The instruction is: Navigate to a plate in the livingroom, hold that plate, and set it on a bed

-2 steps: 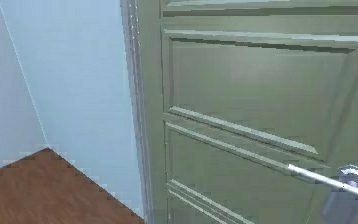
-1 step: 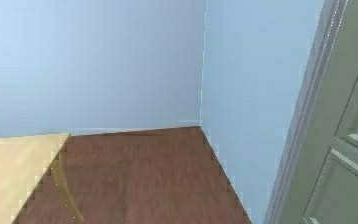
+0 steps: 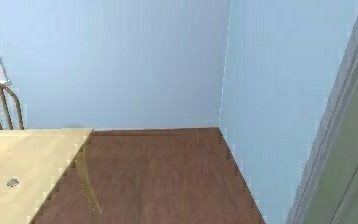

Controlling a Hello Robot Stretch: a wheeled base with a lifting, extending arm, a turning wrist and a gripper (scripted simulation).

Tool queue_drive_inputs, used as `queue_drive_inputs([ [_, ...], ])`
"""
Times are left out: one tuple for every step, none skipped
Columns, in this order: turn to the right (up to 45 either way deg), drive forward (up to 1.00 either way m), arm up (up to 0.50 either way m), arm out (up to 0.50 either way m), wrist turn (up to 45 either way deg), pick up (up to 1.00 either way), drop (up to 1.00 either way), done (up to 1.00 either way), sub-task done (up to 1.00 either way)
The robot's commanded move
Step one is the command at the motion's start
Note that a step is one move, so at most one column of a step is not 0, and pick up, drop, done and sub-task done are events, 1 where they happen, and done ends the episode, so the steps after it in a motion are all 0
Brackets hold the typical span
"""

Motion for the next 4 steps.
queue_drive_inputs([
  [0.0, 1.0, 0.0, 0.0, 0.0, 0.0, 0.0, 0.0, 0.0],
  [-6.0, 0.0, 0.0, 0.0, 0.0, 0.0, 0.0, 0.0, 0.0],
  [0.0, 0.5, 0.0, 0.0, 0.0, 0.0, 0.0, 0.0, 0.0],
  [-45.0, 0.0, 0.0, 0.0, 0.0, 0.0, 0.0, 0.0, 0.0],
])
